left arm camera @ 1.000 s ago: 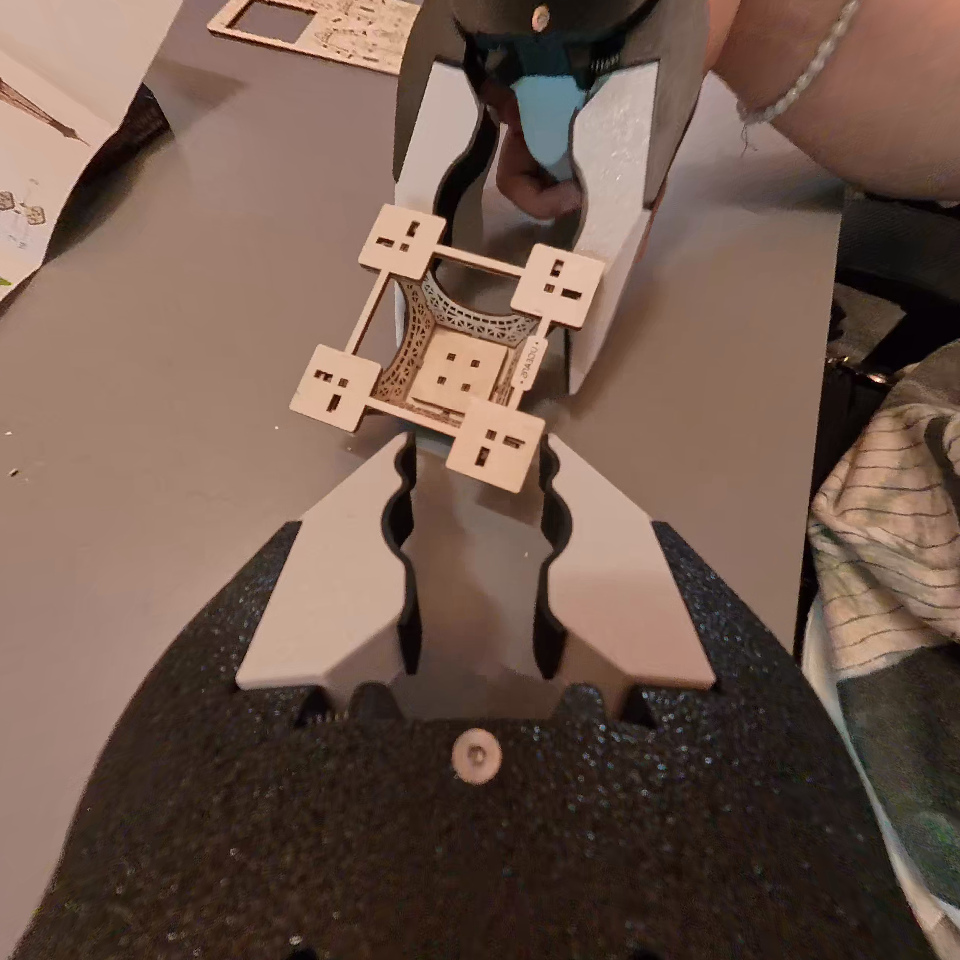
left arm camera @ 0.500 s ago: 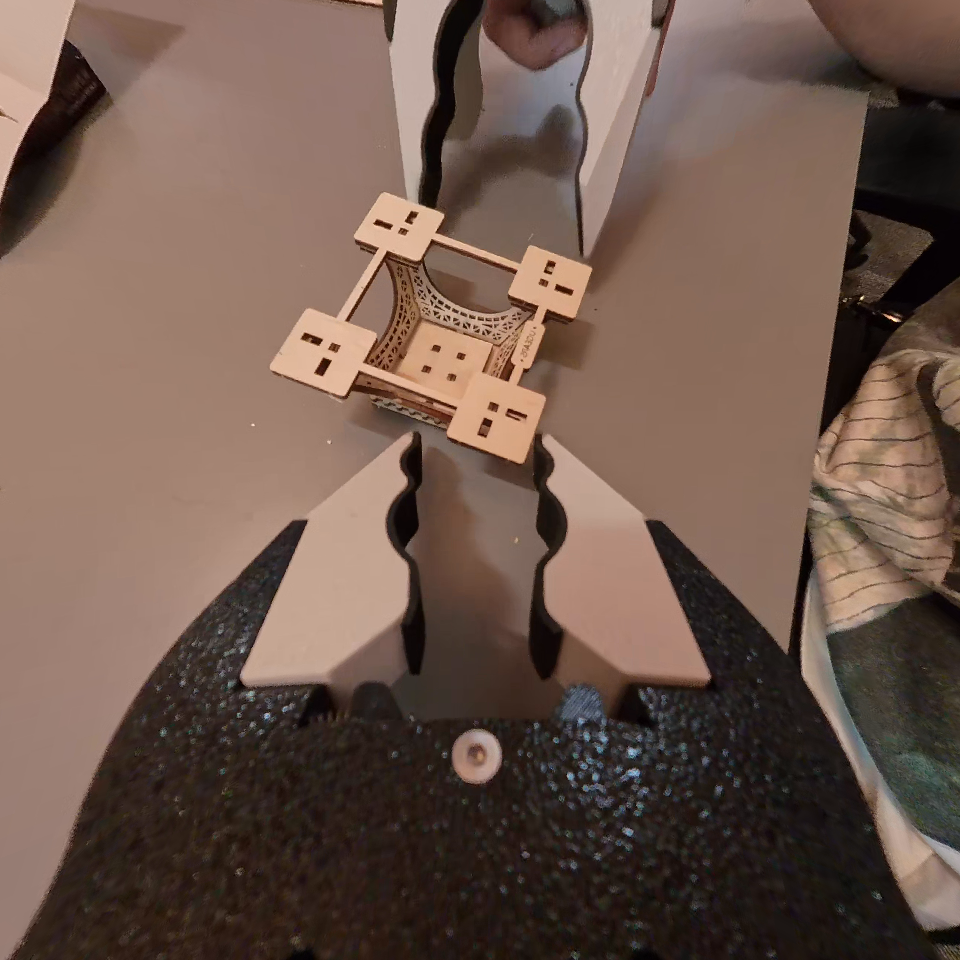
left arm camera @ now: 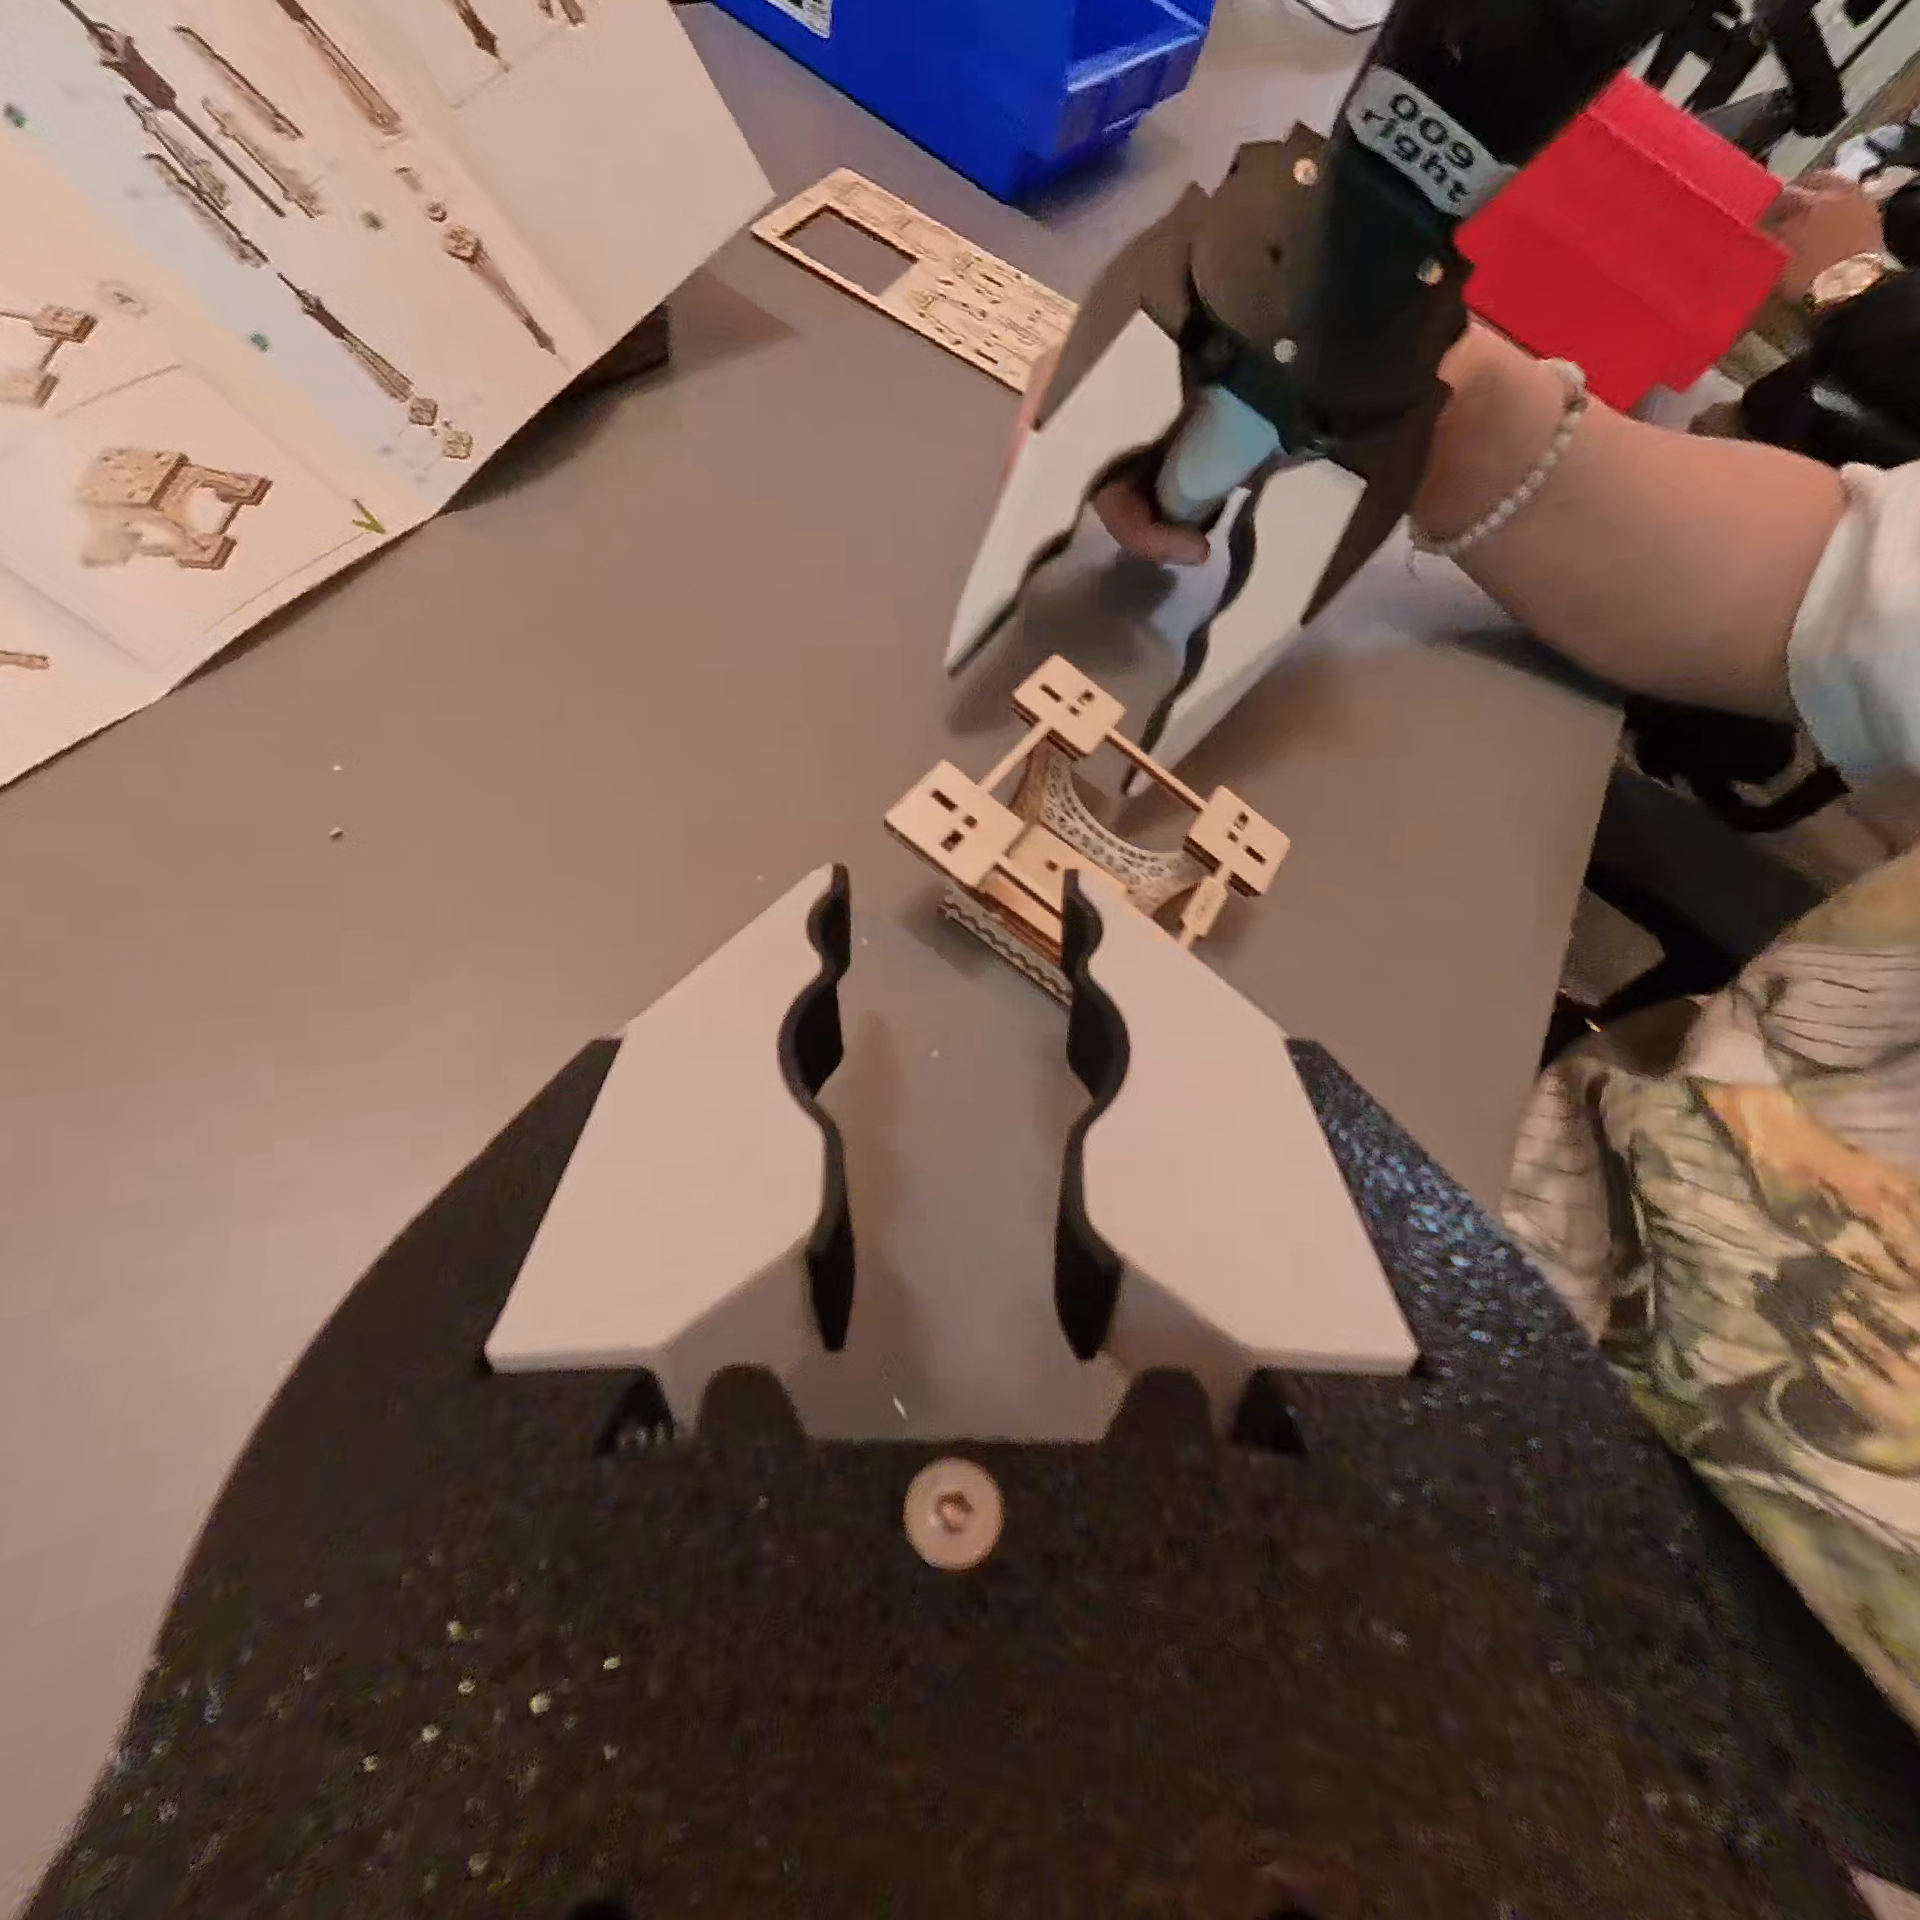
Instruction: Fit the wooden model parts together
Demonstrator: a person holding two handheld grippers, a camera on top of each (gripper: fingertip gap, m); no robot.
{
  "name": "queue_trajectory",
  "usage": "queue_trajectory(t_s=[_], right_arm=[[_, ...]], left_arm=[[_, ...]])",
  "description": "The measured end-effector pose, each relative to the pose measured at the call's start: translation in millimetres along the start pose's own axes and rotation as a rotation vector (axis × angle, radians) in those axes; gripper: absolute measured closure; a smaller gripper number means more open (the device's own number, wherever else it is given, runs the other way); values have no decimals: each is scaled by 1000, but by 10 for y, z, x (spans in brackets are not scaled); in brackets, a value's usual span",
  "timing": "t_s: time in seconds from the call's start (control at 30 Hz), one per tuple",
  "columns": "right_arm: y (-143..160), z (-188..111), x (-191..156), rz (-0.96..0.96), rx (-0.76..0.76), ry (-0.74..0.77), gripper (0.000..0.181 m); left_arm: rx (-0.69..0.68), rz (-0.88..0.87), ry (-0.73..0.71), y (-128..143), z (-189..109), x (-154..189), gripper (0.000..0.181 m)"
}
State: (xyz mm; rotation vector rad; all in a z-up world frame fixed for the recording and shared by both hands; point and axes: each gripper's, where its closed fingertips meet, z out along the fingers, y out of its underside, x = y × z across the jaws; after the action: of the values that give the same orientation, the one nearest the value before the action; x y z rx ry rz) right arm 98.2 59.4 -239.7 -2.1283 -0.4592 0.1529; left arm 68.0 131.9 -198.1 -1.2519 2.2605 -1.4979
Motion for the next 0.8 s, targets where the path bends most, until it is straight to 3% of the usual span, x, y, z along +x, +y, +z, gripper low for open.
queue_trajectory(t_s=[0.13, 0.37, 0.63, 0.8], right_arm=[[22, 35, -32, -8, -15, -12, 128], [-76, 15, -6, -3, 41, 22, 139], [101, -122, -124, 70, -18, -68, 123], [-36, -287, -16, 486, 71, -135, 113]], left_arm=[[-29, 108, -10, -58, 136, -37, 141], [-241, 283, 105, 27, 272, -52, 138], [-179, -47, 298, 24, 255, -70, 133], [-231, -310, 453, 60, 267, -58, 138]])
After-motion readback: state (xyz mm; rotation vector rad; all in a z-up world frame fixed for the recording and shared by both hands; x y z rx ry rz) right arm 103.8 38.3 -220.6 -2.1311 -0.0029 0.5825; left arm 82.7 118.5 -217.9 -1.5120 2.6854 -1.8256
